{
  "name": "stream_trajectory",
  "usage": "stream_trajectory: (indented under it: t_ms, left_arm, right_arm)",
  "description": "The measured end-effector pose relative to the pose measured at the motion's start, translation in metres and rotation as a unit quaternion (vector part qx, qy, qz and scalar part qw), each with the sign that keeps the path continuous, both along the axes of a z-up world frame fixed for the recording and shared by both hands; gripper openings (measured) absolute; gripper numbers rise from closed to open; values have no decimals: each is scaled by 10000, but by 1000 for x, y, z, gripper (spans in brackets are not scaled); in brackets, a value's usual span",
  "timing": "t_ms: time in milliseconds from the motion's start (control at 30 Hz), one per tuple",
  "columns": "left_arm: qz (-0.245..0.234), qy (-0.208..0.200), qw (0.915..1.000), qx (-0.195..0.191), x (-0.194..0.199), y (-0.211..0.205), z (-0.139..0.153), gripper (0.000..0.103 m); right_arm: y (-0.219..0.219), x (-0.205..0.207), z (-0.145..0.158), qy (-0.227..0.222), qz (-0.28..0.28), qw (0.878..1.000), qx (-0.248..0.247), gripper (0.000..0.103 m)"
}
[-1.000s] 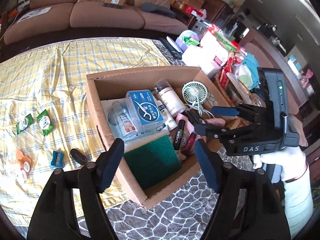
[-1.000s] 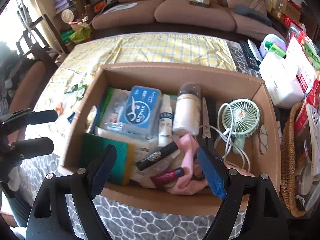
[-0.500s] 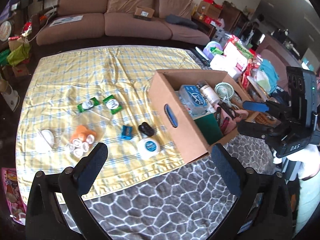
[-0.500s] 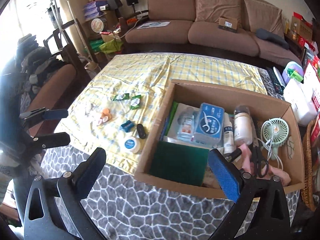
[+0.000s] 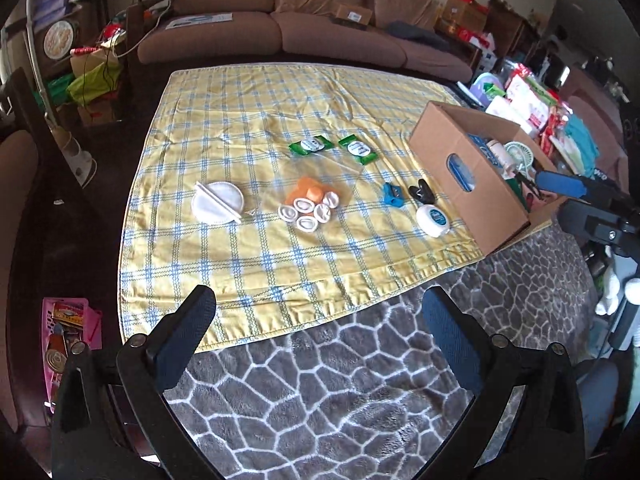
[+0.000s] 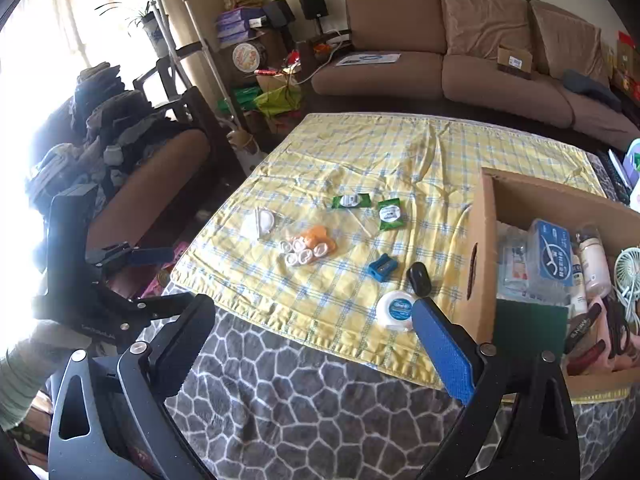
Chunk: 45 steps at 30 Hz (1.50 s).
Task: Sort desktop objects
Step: 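Reach the left gripper to the plastic bag of orange and white caps, then pinch the bag with the left gripper and lift it toward the box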
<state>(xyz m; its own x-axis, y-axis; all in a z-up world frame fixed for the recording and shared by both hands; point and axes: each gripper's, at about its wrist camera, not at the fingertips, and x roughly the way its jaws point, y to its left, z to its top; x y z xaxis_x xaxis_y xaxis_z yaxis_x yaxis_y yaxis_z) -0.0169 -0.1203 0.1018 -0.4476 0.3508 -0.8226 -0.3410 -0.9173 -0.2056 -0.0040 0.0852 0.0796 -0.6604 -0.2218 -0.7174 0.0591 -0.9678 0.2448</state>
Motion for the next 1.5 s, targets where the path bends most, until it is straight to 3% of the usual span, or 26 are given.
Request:
stream_trajectory:
  t_ms: [67, 200, 567, 667, 800, 833, 867, 900, 1100, 1200, 1233, 1300, 1500]
  left_arm:
    - [8, -60, 9999, 90, -2, -4, -8, 103]
    - [-77, 38, 9998, 176, -13, -4, -17, 103]
    - [-642, 353, 9956, -589, -87, 50, -49, 101]
    - [-733, 318, 9945, -672, -106, 58, -61, 100]
    - [-731, 250, 9942, -751, -124, 62, -75, 97]
    - [-716, 234, 9942, -764, -127, 62, -78, 81]
    - [-670, 232, 9943, -796, -129, 62, -81, 52]
    - [-648, 217, 9951, -719, -131, 60, -82, 44]
    - [-762, 161, 9960, -433, -131, 58, -79, 27]
    - [-678, 173, 9972, -254, -127, 53, -70, 13]
    - [-642, 179, 9977, -132, -125, 49, -66, 1]
    - [-627, 160, 9979, 65, -121, 44, -59, 2]
    - [-583, 39, 9982, 108, -110, 37, -58, 2]
  right_arm:
    - [-6, -10, -8, -84, 12, 9999, -86, 90]
    - [-13, -29, -24, -222, -33, 9995, -235, 90]
    - [-3, -73, -56, -427, -352, 9922, -1114, 89]
    - [6, -79, -60, -403, -456, 9883, -1399, 89]
    - [13, -82, -67, -447, -514, 9875, -1422, 89]
    - [15, -83, -69, -458, -531, 9874, -1420, 89]
    - [17, -83, -72, -472, -553, 9869, -1437, 89]
    - [20, -83, -74, -486, -572, 9863, -1469, 89]
    - [26, -83, -82, -524, -650, 9839, -1579, 89]
    - [24, -84, -82, -500, -621, 9833, -1634, 89]
    - [23, -85, -81, -483, -608, 9827, -1683, 89]
    - [23, -88, -82, -440, -592, 9784, -1932, 89]
    - [23, -112, -102, -634, -829, 9558, -2749, 88]
